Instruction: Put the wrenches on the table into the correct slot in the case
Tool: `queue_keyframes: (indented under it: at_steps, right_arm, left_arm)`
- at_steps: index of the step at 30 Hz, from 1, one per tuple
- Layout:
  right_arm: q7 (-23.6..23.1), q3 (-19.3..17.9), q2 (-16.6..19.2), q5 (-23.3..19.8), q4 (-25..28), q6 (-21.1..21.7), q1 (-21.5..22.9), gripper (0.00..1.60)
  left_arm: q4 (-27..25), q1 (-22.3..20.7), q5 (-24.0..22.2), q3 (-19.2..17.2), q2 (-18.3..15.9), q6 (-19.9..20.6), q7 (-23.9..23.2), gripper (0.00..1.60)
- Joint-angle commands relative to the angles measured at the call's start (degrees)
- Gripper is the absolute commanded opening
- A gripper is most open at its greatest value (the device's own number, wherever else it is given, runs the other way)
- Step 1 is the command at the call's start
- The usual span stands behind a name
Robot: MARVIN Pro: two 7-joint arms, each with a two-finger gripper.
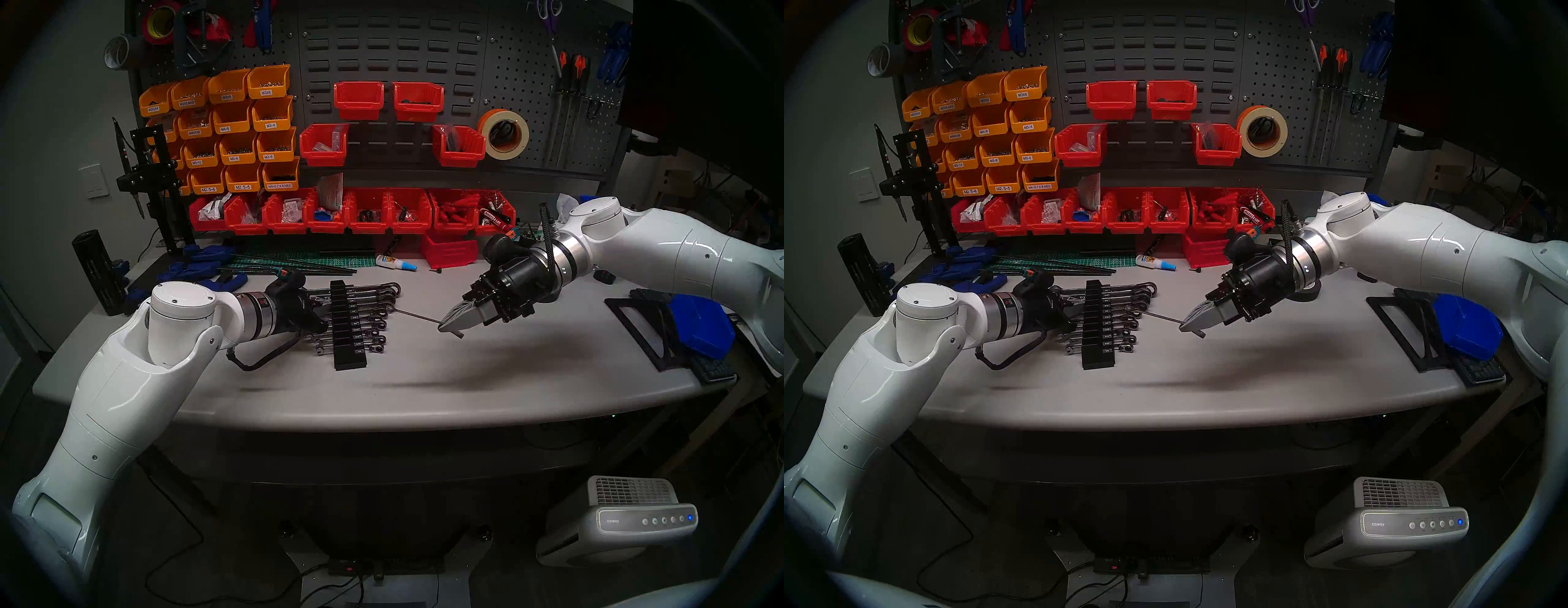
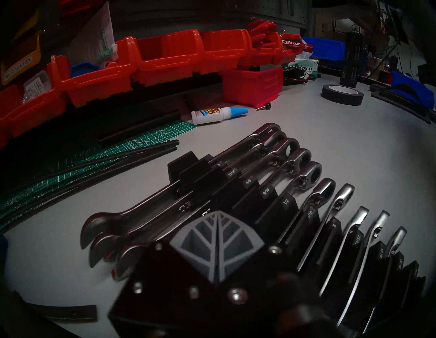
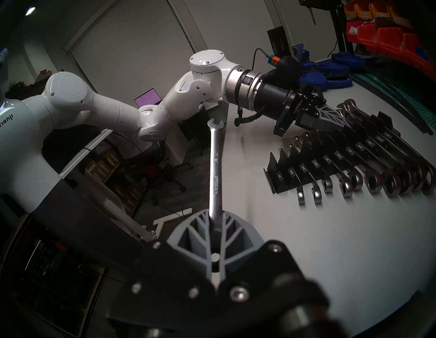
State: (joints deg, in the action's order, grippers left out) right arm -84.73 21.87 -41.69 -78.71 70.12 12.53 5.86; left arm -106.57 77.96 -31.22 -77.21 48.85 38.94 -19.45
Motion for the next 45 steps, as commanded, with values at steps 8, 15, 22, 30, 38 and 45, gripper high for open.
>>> queue_keyframes:
  at_steps: [8,15,22,30,38,45]
  right_arm:
    - [-0.27,-0.97,-0.16,-1.13,-0.28,0.63,1.72,0.00]
    - [-0.27,-0.62,-1.94,-1.29,-1.48,1.22,1.00,0.00]
    - [-0.27,-0.43,-3.55,-1.89,-2.88,0.93,0.81,0.00]
    - [-0.27,0.09,-3.75,-2.15,-3.18,0.80,1.26,0.00]
    - [-0.27,0.40,-3.74,-2.40,-3.23,0.67,1.72,0.00]
    - [-0.27,0.68,-3.59,-2.53,-3.33,0.72,2.00,0.00]
  left_arm:
    - [-2.90,-3.48,-2.18,-3.55,1.77,-0.29,0.20,0.00]
    - [-5.37,-2.86,-3.99,-5.71,1.28,0.54,-0.26,0.00]
    - [-7.21,-0.46,-5.96,-7.35,-0.73,3.70,-2.09,0.00]
    - [-9.35,2.96,-6.86,-9.55,-2.71,5.95,-3.57,0.00]
    - [-9.28,3.72,-6.69,-8.96,-2.88,6.30,-4.35,0.00]
    - [-9.52,3.75,-6.95,-8.53,-2.60,6.41,-4.69,0.00]
